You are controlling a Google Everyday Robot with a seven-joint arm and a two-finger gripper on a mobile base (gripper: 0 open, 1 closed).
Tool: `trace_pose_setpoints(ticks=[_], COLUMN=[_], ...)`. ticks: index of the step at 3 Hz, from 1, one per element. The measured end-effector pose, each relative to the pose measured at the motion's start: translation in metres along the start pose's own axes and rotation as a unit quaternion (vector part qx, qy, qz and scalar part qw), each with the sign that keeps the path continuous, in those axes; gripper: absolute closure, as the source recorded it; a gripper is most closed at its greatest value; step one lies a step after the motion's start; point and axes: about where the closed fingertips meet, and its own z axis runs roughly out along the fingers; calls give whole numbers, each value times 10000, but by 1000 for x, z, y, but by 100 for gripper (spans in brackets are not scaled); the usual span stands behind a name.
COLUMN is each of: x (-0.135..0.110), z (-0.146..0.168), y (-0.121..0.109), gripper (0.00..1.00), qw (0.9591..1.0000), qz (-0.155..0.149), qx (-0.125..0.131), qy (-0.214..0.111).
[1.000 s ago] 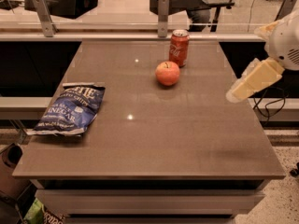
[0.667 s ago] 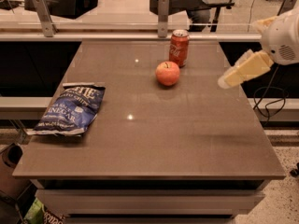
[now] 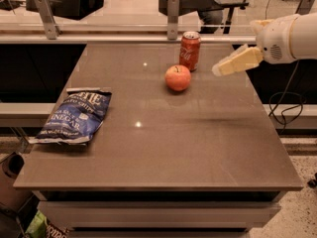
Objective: Move coke can near blue chip bag
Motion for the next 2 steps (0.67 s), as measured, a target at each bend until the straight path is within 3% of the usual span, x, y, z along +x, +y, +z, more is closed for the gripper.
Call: trace_pose_setpoints(ticks=[2], x=[-11], z=[48], y=[-17], gripper=[0], qw=[9955], qz=[468], qx=[-142], qy=[-808])
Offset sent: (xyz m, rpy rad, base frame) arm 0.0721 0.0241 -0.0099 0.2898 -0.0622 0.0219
